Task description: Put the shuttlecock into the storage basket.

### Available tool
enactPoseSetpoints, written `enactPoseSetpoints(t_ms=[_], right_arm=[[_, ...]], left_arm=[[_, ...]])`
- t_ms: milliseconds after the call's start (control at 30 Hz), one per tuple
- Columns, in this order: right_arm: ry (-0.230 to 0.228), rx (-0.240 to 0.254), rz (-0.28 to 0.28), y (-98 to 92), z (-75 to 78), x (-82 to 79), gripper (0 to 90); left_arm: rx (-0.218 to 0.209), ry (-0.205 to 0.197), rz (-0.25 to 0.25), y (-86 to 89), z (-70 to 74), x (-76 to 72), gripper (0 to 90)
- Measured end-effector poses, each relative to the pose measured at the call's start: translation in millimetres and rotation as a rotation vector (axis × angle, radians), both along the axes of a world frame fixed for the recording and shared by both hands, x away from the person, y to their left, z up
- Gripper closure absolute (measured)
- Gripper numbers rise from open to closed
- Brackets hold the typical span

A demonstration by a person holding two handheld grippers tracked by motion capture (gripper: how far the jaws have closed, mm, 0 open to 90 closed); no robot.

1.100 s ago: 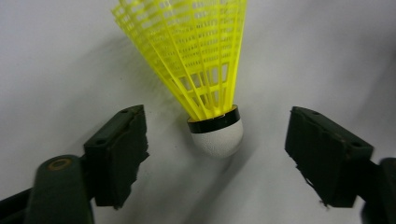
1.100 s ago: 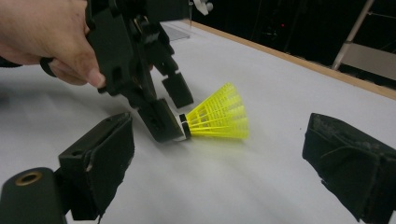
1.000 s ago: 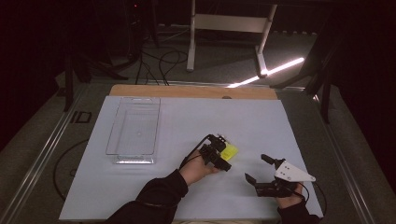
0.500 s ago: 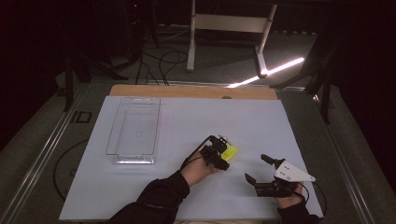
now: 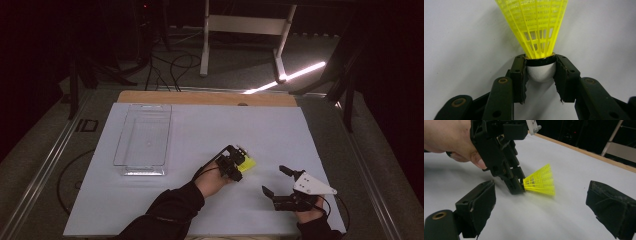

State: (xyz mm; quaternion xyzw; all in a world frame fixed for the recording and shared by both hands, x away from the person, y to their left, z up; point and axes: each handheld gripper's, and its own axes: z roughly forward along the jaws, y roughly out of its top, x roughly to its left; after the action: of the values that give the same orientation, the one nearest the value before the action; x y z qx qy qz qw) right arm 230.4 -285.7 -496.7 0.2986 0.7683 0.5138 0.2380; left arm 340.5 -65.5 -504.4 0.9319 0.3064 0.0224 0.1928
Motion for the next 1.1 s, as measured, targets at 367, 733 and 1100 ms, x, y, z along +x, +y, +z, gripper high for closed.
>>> enactPoseSetpoints(t_ms=[367,733,1100], right_arm=[[0.002,0.002,-0.002,-1.0,-0.3,0.7,9.3],[0.005,0.005,-0.002,-0.3,-0.6,0.8,9.3],[0.004,0.004,-0.001,0.0,-0.7,1.1,9.3]], left_arm=[[0.035,0.003,-0.074,7.4,13.4,14.5,65.2],[0.004,0.021,-0.177,20.2,41.9,21.1,65.3],[0.019,0.066,-0.286,38.2,46.7,19.3,65.2]])
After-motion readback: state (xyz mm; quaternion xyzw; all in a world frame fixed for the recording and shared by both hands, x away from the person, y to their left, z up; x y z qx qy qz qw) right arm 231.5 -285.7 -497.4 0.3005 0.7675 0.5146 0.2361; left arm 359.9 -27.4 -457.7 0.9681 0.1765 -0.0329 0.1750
